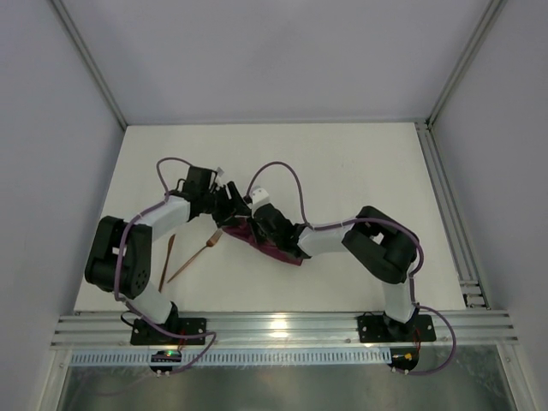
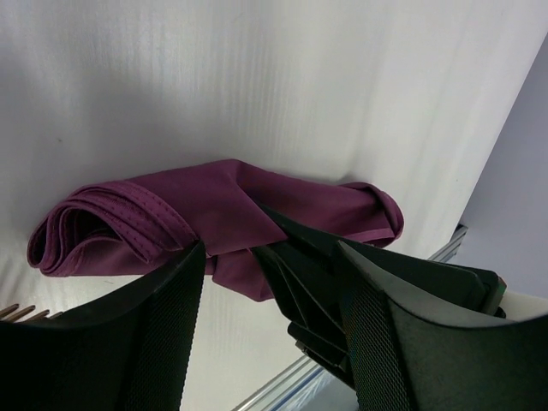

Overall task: Fold the napkin into a case and place the utensils inside
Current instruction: Smooth out the smaller rectangle-folded napkin at the center of the board.

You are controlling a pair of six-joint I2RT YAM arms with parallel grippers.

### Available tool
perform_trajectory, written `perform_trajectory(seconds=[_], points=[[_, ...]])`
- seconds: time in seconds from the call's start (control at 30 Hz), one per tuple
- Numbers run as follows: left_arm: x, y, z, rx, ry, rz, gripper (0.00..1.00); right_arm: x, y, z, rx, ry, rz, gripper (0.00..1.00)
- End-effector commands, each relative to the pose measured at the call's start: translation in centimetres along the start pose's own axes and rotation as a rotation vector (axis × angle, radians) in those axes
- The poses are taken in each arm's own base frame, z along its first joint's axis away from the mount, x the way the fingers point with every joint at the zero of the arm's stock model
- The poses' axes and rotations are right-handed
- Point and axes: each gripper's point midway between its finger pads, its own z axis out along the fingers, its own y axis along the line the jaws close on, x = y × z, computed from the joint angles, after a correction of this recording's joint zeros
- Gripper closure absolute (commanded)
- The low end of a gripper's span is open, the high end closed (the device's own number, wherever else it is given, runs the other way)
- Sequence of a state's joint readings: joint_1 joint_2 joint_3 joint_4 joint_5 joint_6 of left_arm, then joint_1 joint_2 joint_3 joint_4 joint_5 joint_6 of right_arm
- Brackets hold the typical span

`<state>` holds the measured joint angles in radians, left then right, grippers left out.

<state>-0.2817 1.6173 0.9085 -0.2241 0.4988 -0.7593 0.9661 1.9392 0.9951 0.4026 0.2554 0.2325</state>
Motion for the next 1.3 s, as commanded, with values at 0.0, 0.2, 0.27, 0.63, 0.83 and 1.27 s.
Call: perform_trajectory(seconds=[0.0,0.2,0.27,0.63,0.83,1.27], points=[[-2.6,-1.9,-1.8,0.042,-0.076,0.025,0.37,-1.5,-0.8,1.2,0.037,-0.024,0.042,0.97],[-4.4,-2.5,-3.1,0.048,-0.133,0.009,0.35,-1.8,-1.2,1.9,0.040,-0.036,0.098,0.97],[-4.2,-2.0,-2.2,0.049,-0.104,-0.030,0.35,-2.0,-1.3,2.1,0.056,-0.040,0.119,0.97],[-5.1,-1.5,0.4,0.038,-0.152,-0.086,0.28,-2.2,-1.9,2.6,0.103,-0.033,0.141,0.97],[-3.4,0.2,3.1,-0.018,-0.097,-0.080,0.30,-2.2,-1.4,2.8,0.090,-0.030,0.142,0.97],[-4.5,1.1,4.3,-0.043,-0.100,-0.019,0.86,-2.2,-0.1,1.8,0.039,-0.039,0.046,0.97]])
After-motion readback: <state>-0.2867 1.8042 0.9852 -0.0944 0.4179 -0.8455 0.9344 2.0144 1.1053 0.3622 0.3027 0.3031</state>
